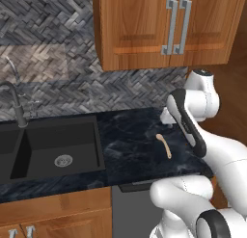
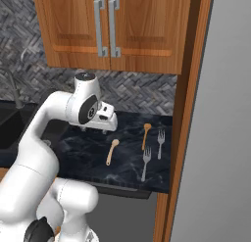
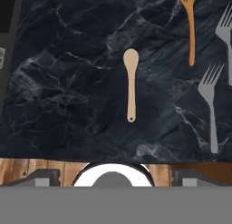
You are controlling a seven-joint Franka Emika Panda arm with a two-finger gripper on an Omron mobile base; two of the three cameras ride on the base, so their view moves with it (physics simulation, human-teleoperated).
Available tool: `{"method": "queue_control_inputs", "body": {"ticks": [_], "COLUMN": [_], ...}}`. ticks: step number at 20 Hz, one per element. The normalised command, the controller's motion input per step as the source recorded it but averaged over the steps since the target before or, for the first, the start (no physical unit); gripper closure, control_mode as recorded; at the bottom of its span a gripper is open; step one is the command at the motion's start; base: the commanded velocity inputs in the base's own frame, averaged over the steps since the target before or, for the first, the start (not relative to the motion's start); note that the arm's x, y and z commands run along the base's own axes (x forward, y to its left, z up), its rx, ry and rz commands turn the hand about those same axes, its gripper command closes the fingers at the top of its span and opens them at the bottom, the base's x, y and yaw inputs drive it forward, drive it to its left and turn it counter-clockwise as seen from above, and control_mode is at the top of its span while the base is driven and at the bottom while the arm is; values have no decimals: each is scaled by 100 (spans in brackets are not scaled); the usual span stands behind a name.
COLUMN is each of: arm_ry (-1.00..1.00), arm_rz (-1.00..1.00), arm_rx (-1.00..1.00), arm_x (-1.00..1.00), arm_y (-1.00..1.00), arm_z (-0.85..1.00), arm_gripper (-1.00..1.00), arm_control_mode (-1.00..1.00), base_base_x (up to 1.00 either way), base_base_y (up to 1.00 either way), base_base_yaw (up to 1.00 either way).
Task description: Organize the utensils by type. Pick up the wooden spoons from the counter and place them in the open cabinet. Then pick up the metallic utensils from the counter and place them in the open drawer.
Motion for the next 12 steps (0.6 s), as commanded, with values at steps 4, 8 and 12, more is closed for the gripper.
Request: {"method": "queue_control_inputs", "body": {"ticks": [4, 8, 12], "arm_ry": [0, 0, 0], "arm_rz": [-5, -1, 0], "arm_rx": [0, 0, 0], "arm_x": [6, 37, 48], "arm_y": [-21, -2, 0], "arm_z": [-86, -71, -54], "arm_gripper": [-100, -100, -100], "arm_control_mode": [-100, -100, -100], "base_base_x": [0, 0, 0], "base_base_y": [0, 0, 0], "base_base_yaw": [0, 0, 0]}}
